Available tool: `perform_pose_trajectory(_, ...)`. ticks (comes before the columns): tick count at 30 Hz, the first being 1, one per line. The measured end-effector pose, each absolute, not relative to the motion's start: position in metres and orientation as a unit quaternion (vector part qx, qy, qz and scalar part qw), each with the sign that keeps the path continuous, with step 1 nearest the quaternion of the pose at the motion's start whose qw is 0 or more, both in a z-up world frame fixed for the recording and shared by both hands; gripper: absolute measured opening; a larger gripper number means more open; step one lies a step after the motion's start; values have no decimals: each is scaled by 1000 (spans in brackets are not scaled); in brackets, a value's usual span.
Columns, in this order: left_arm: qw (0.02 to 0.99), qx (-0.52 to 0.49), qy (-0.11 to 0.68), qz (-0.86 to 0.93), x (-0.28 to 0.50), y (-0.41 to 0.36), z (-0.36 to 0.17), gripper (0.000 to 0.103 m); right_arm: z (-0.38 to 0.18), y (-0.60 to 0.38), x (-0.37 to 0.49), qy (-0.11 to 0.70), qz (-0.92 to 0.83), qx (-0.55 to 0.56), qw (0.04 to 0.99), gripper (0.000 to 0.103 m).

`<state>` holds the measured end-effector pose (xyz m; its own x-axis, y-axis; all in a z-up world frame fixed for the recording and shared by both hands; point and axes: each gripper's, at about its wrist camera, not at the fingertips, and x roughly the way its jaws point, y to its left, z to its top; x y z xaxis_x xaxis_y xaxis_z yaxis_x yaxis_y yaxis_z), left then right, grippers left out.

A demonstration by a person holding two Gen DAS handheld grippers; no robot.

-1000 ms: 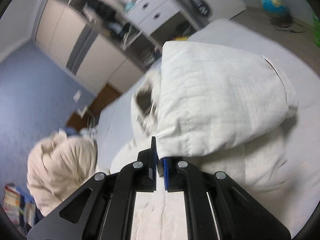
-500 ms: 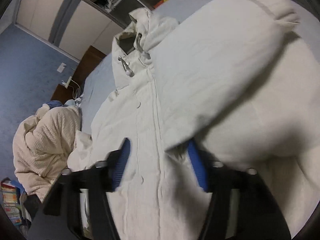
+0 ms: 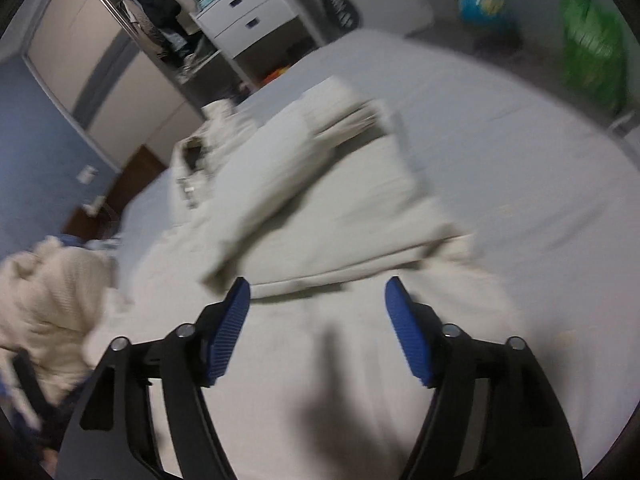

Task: Fold large clothes
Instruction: 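Grasp the other sleeve with the left tool and fold it across the body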

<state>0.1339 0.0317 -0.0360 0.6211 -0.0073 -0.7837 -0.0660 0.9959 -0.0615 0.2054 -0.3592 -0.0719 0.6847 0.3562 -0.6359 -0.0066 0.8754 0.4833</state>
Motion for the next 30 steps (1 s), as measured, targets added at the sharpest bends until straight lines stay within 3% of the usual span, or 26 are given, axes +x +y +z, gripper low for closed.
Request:
perform_pose_trajectory(9,903,100,414,-58,207,-94,-15,97,-75,-374,198,360,48,194,911,70)
perform_pose_trajectory(18,883,201,416,-82,283,-186,-30,96,-86,-382,205,379,16,196,905,75)
perform_pose_trajectory(21,870,240,422,-88,302,-212,-39,91,-89,-384,205,382,15,202,902,75)
perform_pose_trajectory(24,858,263,431,-96,317,-229,-48,80,-90,-381,205,385,17,196,902,75)
perform_pose_trajectory(27,847,276,444,-101,331,-240,-55,55,-93,-379,206,387,20,195,901,75)
perform_pose_trajectory(29,850,265,443,-102,335,-237,-48,24,-95,-380,208,390,18,196,900,75)
perform_pose_trajectory(30,854,256,441,-102,337,-234,-43,19,-95,-380,208,391,17,196,899,75)
